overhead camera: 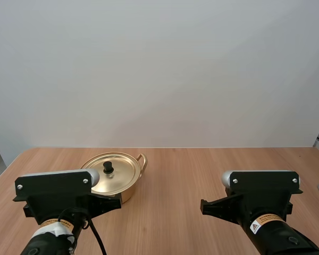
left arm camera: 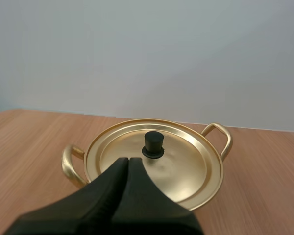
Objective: Open the pot, put the car inside, and close it
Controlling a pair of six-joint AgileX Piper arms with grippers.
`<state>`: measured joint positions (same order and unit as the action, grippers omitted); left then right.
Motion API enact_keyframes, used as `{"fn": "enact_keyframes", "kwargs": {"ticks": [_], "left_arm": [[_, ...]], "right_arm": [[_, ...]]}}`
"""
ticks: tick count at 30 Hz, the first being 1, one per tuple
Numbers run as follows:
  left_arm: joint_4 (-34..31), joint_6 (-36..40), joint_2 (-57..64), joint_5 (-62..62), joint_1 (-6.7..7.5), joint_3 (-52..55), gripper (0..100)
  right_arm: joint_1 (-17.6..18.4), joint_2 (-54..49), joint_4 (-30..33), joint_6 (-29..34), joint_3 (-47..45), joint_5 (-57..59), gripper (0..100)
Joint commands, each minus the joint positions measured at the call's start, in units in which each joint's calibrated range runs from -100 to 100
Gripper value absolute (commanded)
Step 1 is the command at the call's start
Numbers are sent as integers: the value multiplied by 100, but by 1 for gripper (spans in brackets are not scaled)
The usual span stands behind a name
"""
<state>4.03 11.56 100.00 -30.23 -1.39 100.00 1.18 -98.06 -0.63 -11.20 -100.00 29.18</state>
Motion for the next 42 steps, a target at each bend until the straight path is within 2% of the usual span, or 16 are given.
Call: {"fn": "enact_keyframes", "kwargs": {"ticks": [1, 3, 42], "left_arm": [[-34, -309, 0, 85, 3, 0, 0], [-34, -532, 0, 85, 3, 0, 0], [-34, -534, 0, 146, 3, 0, 0]], "right_arm": [[-4, -1, -1, 4, 0, 7, 0], [-4, -1, -1, 4, 0, 7, 0], [-4, -1, -1, 4, 0, 7, 0]]}}
